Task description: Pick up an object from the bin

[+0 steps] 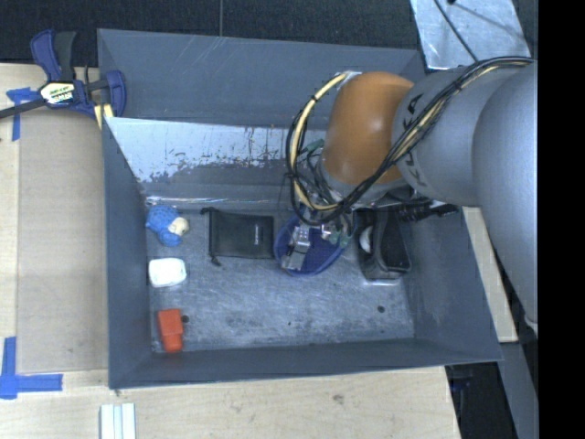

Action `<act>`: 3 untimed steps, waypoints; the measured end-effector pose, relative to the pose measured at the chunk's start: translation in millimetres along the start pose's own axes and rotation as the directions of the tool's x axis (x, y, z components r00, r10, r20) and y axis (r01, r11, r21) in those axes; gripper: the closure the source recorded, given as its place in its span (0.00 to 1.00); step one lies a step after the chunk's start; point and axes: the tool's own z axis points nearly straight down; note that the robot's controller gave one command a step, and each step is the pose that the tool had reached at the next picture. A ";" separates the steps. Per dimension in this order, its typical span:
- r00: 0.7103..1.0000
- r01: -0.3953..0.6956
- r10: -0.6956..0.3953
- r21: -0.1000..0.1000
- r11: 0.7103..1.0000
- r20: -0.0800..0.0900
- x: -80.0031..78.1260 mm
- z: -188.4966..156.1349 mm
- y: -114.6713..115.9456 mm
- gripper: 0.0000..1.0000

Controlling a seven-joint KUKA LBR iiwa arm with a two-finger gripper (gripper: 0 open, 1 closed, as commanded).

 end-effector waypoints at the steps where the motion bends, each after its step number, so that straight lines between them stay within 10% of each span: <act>1: 0.993 -0.115 0.115 0.001 0.993 -0.006 -6.6 35.6 -1.9 0.00; 2: 0.994 -0.112 0.112 0.000 0.994 -0.005 -7.4 34.5 -1.6 0.00; 3: 0.994 -0.110 0.110 -0.003 0.994 -0.001 -8.7 31.8 -0.4 1.00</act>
Offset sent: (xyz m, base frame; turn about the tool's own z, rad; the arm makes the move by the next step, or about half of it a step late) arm 0.0059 -0.0032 -0.0355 0.1166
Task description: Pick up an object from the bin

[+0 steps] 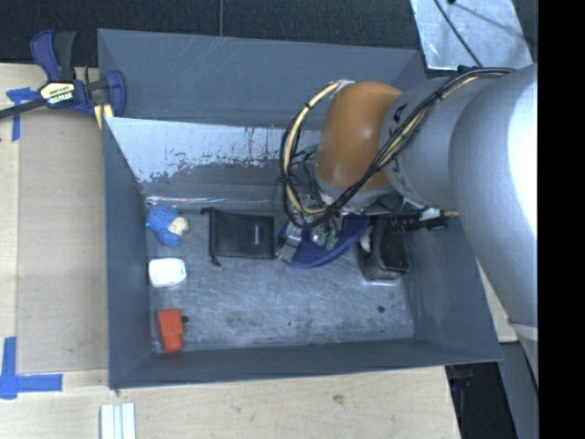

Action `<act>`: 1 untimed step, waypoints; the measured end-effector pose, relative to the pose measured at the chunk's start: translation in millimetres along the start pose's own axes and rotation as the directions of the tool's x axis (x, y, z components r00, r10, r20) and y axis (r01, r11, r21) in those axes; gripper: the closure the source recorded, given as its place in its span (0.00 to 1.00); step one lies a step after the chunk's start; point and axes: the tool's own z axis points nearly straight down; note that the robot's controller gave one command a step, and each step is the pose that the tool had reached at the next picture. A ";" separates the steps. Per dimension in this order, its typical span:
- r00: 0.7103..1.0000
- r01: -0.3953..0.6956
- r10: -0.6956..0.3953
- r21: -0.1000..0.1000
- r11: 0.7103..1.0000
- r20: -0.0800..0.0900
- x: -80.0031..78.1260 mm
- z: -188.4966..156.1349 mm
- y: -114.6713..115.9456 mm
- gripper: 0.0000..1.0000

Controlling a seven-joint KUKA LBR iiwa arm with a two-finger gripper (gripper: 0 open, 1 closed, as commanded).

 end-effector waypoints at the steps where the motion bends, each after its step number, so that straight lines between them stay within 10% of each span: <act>1: 1.000 0.003 -0.003 0.000 1.000 0.008 -2.8 -63.4 0.4 1.00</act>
Offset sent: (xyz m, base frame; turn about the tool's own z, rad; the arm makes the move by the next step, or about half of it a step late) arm -0.0001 -0.0001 0.0586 0.0000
